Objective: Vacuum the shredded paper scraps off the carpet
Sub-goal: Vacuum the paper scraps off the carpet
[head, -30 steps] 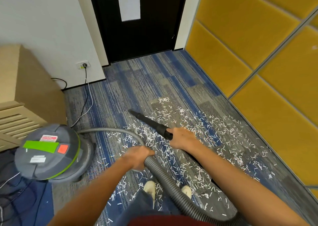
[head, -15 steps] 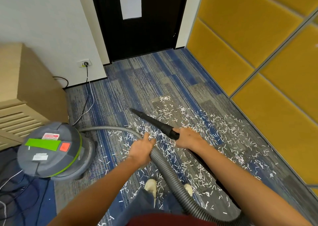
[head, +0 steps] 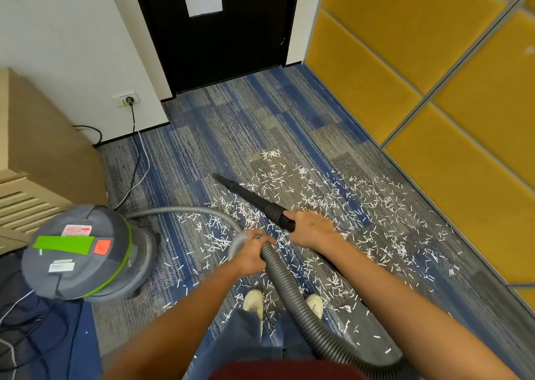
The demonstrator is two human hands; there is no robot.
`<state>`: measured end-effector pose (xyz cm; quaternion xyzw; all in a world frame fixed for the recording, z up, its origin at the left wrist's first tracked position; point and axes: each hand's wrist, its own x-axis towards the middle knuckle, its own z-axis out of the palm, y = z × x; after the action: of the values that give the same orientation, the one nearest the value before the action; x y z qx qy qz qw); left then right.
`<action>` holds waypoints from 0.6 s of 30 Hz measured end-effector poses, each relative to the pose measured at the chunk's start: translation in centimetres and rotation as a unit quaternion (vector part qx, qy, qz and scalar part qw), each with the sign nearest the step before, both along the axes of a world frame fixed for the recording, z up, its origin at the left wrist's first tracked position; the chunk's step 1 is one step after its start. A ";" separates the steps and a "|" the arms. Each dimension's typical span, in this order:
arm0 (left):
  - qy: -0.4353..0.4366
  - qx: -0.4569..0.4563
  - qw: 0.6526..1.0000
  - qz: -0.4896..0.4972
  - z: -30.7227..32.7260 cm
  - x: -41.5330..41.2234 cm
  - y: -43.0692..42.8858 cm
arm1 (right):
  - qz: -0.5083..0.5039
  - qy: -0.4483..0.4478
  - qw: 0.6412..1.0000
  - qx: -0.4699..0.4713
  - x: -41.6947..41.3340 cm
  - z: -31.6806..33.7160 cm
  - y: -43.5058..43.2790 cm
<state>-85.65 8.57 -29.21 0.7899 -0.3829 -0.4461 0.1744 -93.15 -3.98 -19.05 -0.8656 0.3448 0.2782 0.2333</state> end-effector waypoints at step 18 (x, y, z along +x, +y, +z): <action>-0.035 0.257 0.928 0.267 -2.3 -1.1 -0.6 | -0.018 -0.003 1.000 0.024 -1.6 -1.0 -0.5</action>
<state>-86.73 7.93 -31.56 0.8959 -0.0360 -0.4381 0.0639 -94.77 -4.51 -20.05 -0.8546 0.3526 0.2794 0.2595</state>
